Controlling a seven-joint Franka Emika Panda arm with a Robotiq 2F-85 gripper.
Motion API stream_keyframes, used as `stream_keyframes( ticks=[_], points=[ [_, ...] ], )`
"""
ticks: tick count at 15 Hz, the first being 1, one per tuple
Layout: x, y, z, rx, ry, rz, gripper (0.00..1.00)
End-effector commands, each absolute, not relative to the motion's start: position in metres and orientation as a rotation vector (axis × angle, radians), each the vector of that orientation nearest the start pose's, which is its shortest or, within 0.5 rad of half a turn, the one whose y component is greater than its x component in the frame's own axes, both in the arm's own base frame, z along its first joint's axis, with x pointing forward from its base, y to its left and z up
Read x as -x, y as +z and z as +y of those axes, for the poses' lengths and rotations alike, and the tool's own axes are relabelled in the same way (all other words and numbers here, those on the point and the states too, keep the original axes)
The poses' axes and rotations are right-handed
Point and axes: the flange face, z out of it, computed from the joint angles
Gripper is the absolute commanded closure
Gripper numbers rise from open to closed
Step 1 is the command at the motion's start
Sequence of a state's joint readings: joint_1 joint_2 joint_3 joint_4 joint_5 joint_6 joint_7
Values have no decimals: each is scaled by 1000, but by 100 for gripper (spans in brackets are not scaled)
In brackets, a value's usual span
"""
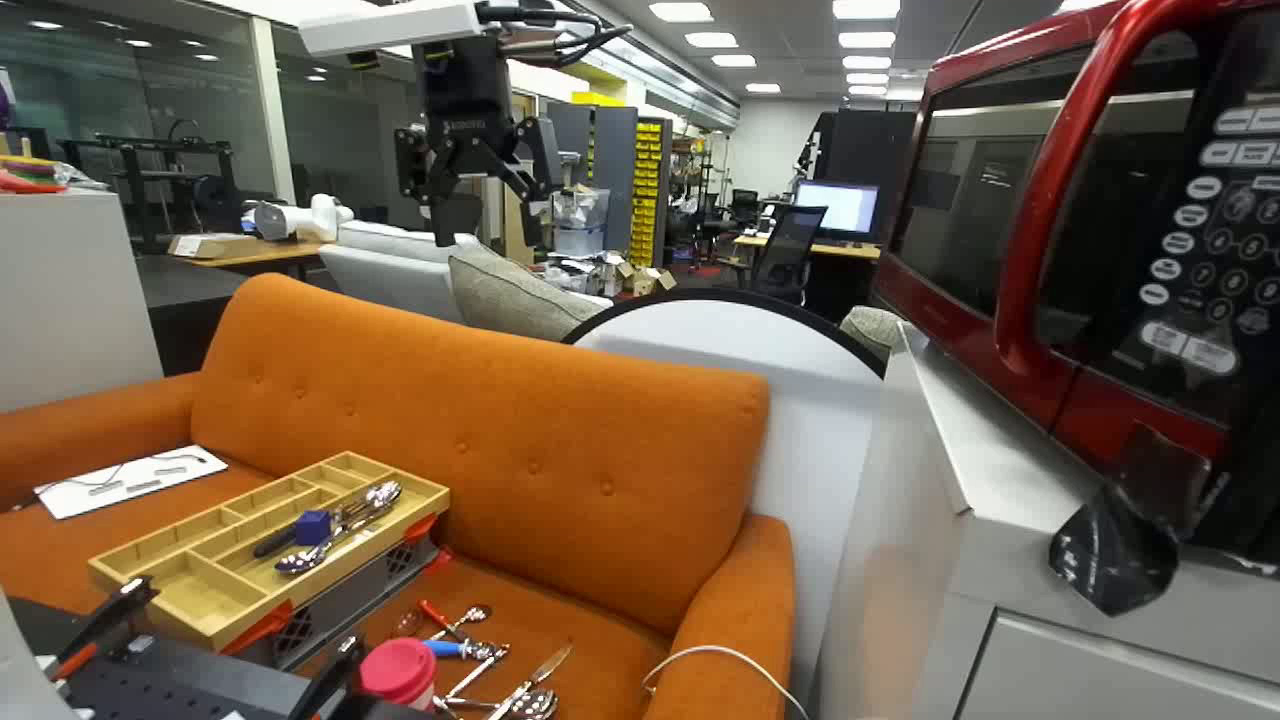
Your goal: Put the blue thing on the horizontal compartment of the tray
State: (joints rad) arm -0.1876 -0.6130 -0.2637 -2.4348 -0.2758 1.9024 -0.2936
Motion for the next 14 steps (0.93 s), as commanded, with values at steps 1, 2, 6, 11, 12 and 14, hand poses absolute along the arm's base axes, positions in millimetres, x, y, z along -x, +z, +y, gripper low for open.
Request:
stream_keyframes(
  ticks=[1, 2, 6, 11, 12, 14],
  points=[
    [-329, 516, -193, 3271, -44, 58, 0],
    [-329, 516, -193, 3271, -44, 58, 0],
    [-354, 513, -160, 3259, -82, -105, 0],
    [-409, 478, -102, 3232, -93, -306, 0],
    [-419, 469, -96, 3246, -65, -301, 0],
    [-412, 465, -92, 3247, -52, -300, 0]
  ],
)
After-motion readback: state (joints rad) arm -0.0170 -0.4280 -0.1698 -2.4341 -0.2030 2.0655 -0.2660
